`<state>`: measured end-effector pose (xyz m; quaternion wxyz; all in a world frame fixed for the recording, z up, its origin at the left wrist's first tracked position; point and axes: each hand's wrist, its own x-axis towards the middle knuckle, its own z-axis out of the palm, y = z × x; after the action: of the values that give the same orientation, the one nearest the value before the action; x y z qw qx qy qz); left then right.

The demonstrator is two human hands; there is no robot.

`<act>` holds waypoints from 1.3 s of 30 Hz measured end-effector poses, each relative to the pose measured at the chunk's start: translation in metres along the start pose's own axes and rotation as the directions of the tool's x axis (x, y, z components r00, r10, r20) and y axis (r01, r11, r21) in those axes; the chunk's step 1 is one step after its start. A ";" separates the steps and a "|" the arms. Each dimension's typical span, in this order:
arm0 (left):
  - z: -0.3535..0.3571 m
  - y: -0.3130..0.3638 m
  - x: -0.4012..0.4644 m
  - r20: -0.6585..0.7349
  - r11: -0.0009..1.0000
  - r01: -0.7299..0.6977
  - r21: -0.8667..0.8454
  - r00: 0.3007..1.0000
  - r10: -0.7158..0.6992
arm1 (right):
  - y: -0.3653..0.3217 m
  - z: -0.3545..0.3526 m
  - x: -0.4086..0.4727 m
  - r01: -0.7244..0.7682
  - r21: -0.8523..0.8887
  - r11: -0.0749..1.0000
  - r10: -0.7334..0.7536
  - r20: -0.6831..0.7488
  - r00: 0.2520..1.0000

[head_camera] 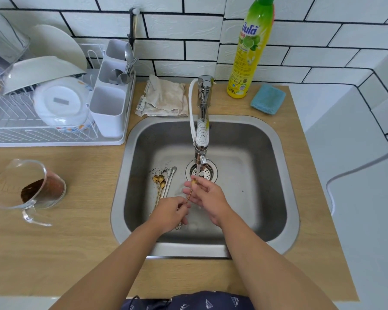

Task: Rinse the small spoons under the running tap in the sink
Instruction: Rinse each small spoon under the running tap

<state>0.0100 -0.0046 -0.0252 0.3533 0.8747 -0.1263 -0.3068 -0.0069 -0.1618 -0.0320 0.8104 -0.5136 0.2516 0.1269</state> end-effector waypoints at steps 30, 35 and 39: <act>-0.017 0.029 -0.011 0.223 0.725 0.294 -0.622 0.955 -0.196 | -0.015 0.008 -0.003 0.104 -0.111 0.988 -0.110 -0.050 0.993; -0.013 0.026 -0.011 0.211 0.693 0.282 -0.663 0.959 -0.188 | -0.020 0.008 -0.002 0.065 -0.096 0.993 -0.066 -0.007 0.998; -0.011 0.021 -0.009 0.218 0.716 0.262 -0.647 0.963 -0.155 | -0.023 0.007 -0.003 0.092 -0.220 0.971 -0.105 -0.044 0.994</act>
<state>0.0101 -0.0098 0.0001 0.5966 0.6721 0.0661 -0.4335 0.0030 -0.1650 -0.0105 0.7473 -0.6145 0.2329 0.0989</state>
